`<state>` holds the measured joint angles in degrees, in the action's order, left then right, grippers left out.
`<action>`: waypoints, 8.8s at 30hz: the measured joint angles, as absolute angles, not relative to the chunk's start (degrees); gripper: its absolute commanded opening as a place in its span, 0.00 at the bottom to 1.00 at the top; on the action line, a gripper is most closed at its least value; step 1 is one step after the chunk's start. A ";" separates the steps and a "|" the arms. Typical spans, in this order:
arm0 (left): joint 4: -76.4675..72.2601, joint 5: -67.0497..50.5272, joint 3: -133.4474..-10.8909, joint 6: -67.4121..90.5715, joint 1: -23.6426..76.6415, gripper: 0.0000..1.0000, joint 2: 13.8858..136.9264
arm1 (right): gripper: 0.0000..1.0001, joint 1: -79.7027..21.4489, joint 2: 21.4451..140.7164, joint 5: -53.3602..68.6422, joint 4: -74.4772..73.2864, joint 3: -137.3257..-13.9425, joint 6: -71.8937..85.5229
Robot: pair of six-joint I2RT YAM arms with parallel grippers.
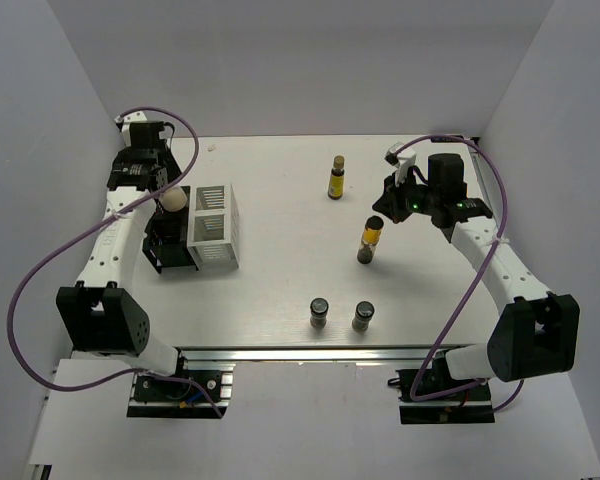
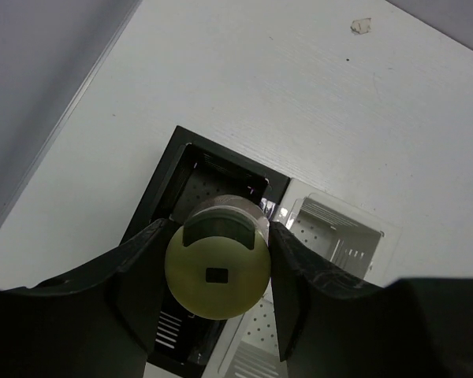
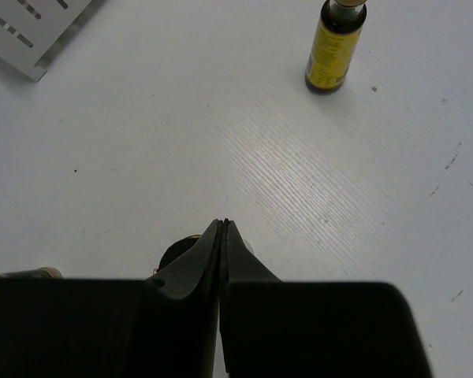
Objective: Organize the condiment bottles
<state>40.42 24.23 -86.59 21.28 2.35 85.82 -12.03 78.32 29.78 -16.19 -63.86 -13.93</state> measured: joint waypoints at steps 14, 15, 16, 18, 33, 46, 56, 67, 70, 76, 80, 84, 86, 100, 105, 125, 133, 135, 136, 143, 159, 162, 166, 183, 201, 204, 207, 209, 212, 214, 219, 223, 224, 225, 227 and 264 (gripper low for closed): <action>34.46 23.68 -86.48 18.24 0.14 0.01 92.44 | 0.04 -12.03 78.32 29.63 -16.73 -63.86 -15.46; 34.06 23.66 -86.11 18.11 0.14 0.16 92.49 | 0.10 -12.03 78.32 29.56 -16.75 -63.86 -15.51; 33.76 23.57 -85.54 18.04 0.14 0.21 92.47 | 0.14 -12.03 78.32 29.47 -16.80 -63.86 -15.55; 32.62 23.57 -84.20 18.02 0.14 0.29 92.47 | 0.29 -12.03 78.32 29.47 -17.04 -63.86 -15.70; 29.19 23.05 -79.11 16.86 0.14 0.85 92.05 | 0.65 -12.03 78.35 31.53 -19.00 -65.08 -17.96; 27.88 -0.19 -80.36 18.06 0.38 0.46 81.28 | 0.82 -12.03 74.91 38.30 -19.53 -65.82 -21.71; 33.69 -18.44 -83.37 18.20 27.35 0.82 82.41 | 0.81 -12.12 73.36 39.66 -19.35 -65.84 -21.15; 48.27 -13.72 -86.72 14.55 42.78 0.83 95.04 | 0.62 -12.12 73.03 36.05 -20.64 -64.93 -19.14; 47.75 -11.46 -84.82 15.66 42.89 0.83 93.84 | 0.89 -12.12 73.03 34.65 -20.91 -64.60 -18.46; 45.69 -4.49 -79.44 19.62 42.87 0.84 88.16 | 0.89 -12.80 77.65 31.92 -22.81 -65.73 -20.16; 44.25 -0.32 -76.88 22.09 42.87 0.84 82.63 | 0.89 -14.15 80.14 28.71 -24.27 -65.73 -21.52; 42.94 2.50 -75.31 24.14 42.87 0.84 78.67 | 0.89 -15.84 81.10 25.50 -24.49 -65.69 -22.35; 42.85 3.68 -74.85 24.82 42.87 0.85 77.60 | 0.85 -16.29 81.14 24.62 -24.49 -65.56 -22.79; 43.94 17.54 -78.11 26.26 42.87 0.88 71.64 | 0.50 -17.12 82.30 21.65 -25.87 -63.94 -24.40; 43.75 22.28 -80.49 27.07 42.87 0.88 68.53 | 0.08 -17.74 82.98 21.76 -25.50 -64.10 -24.93; 30.79 33.12 -82.83 25.58 42.87 0.86 54.70 | 0.00 -32.73 119.92 38.37 -29.76 -127.72 -11.68; 30.41 35.27 -80.82 25.61 42.87 0.86 51.79 | 0.00 -40.32 126.76 37.45 -18.04 -132.40 -1.61; 30.41 35.64 -80.79 25.65 42.87 0.86 51.53 | 0.00 -41.54 127.66 37.21 -15.29 -133.14 0.08; 30.44 35.79 -80.79 25.67 42.87 0.86 51.48 | 0.00 -41.93 127.98 36.97 -14.11 -133.43 0.93; 31.29 36.73 -80.44 25.96 42.87 0.87 51.53 | 0.00 -43.35 129.40 33.06 -8.14 -133.45 2.37; 32.95 36.86 -79.11 28.49 42.87 0.87 51.51 | 0.00 -44.49 132.18 26.87 -5.15 -130.58 -5.41; 32.99 36.73 -78.72 28.62 42.87 0.87 51.42 | 0.00 -44.51 132.18 26.96 -5.80 -129.80 -7.20; 33.34 36.34 -78.32 28.97 42.87 0.87 51.42 | 0.00 -44.60 132.18 27.14 -6.11 -127.59 -9.23; 34.94 34.00 -77.23 31.55 42.87 0.87 51.64 | 0.61 -47.03 134.78 26.22 -5.08 -126.58 -12.45; 32.45 29.28 -77.60 30.65 42.87 0.42 56.42 | 0.45 -44.62 131.57 27.94 1.17 -125.43 -2.94; 30.46 26.72 -78.76 28.97 42.89 0.11 60.49 | 0.18 -40.42 124.31 30.70 1.65 -119.22 1.45; 28.36 24.21 -79.75 27.00 42.87 0.01 65.41 | 0.17 -33.28 117.45 33.06 0.93 -115.57 4.12; 27.31 22.41 -80.73 25.69 42.87 0.11 69.38 | 0.42 -27.62 113.25 33.95 -0.93 -113.58 4.51; 27.18 17.98 -84.12 23.83 42.30 0.53 77.41 | 0.67 -18.96 108.09 34.72 -4.58 -110.17 3.97; 29.34 14.02 -88.12 23.81 41.63 0.65 83.85 | 0.77 -14.26 105.23 35.07 -7.49 -107.18 2.85; 40.40 5.54 -105.45 24.91 39.90 0.72 103.22 | 0.82 -6.92 99.68 35.57 -14.76 -97.41 0.01; 51.90 -1.45 -117.25 25.56 39.38 0.71 115.33 | 0.62 -2.98 97.12 36.88 -20.67 -90.72 -3.51; 54.83 -3.29 -118.58 25.69 39.38 0.71 117.08 | 0.57 -2.52 96.66 37.08 -21.52 -89.60 -4.29; 57.52 -4.97 -118.69 25.87 39.42 0.71 117.89 | 0.51 -1.96 95.77 37.58 -22.13 -87.55 -5.43; 62.78 -8.05 -117.32 26.39 39.51 0.71 117.93 | 0.30 -1.41 93.56 38.54 -23.90 -83.29 -7.84; 77.34 -10.26 -108.49 31.66 55.24 0.88 117.47 | 0.47 -1.41 83.02 43.20 -31.22 -67.64 -15.66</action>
<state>77.34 -10.26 -108.49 31.66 55.24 117.47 -1.41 83.02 43.20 -31.22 -67.64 -15.66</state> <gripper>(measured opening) 0.883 0.468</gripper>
